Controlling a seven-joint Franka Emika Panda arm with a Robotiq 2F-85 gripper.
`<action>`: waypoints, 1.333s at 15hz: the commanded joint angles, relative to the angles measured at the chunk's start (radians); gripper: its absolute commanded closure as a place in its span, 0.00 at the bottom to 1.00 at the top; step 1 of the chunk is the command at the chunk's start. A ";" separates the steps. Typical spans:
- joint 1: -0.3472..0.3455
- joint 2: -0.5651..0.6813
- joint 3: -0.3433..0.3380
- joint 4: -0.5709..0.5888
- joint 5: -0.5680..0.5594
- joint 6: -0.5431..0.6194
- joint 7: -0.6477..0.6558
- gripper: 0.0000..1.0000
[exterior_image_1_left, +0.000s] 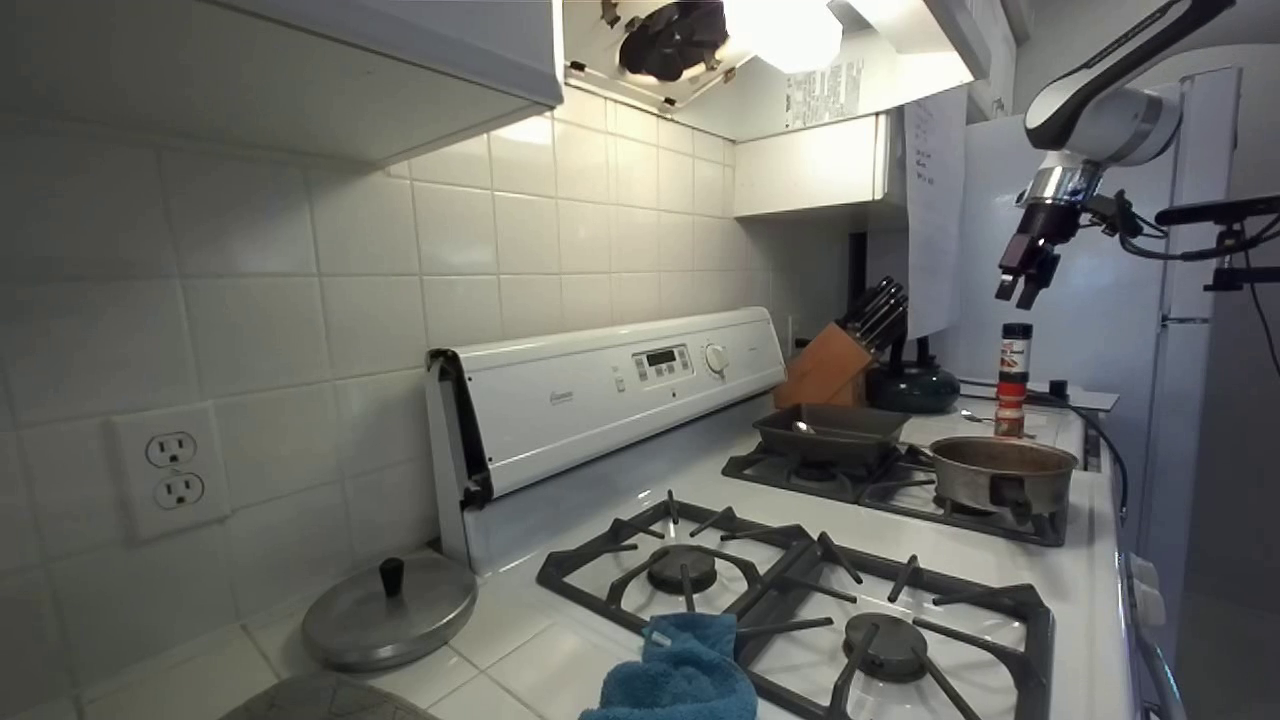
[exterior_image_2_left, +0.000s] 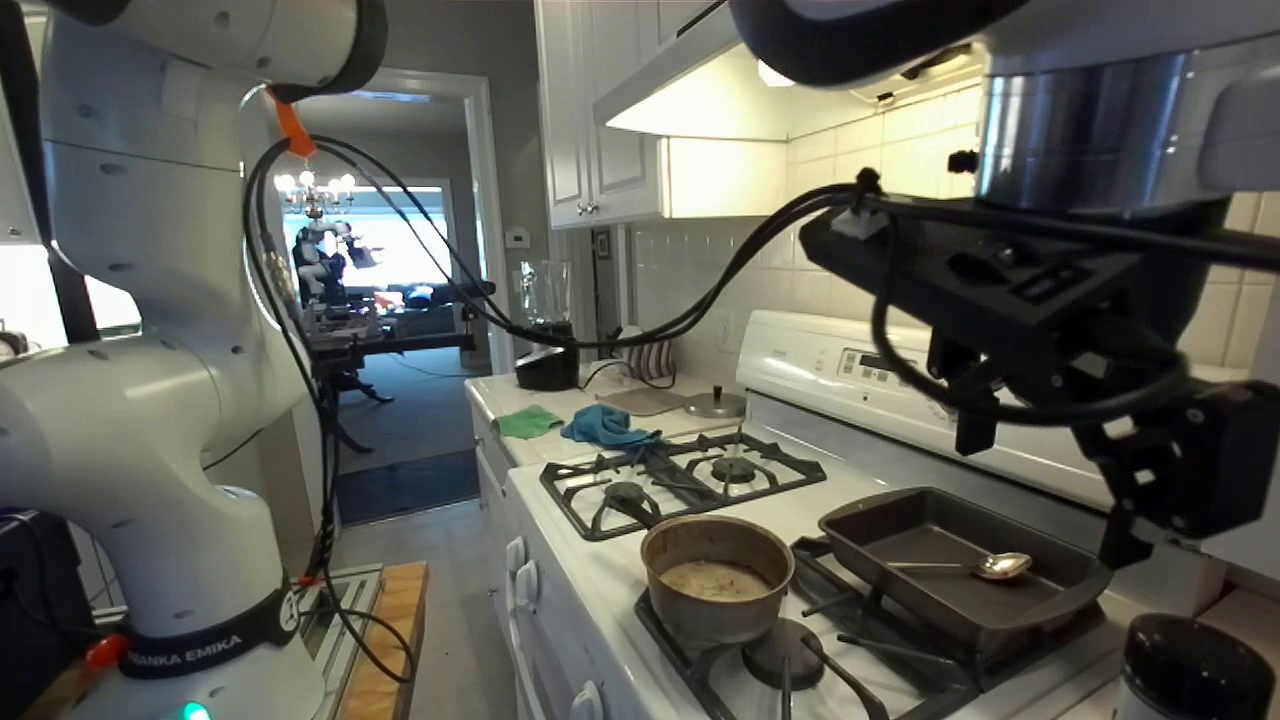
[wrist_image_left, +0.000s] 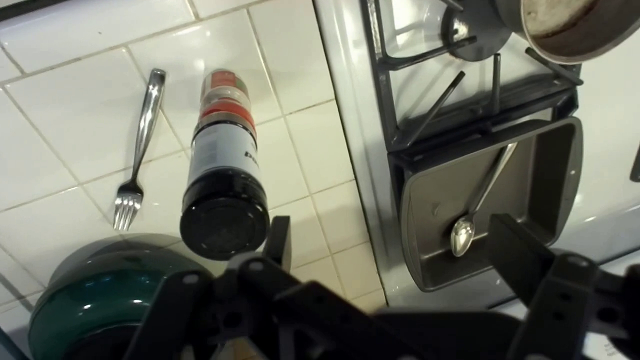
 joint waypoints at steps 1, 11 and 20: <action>0.023 -0.139 -0.017 -0.189 0.066 0.116 0.017 0.00; 0.080 -0.334 -0.085 -0.424 0.075 0.188 0.193 0.00; 0.096 -0.408 -0.093 -0.516 -0.156 0.270 0.396 0.00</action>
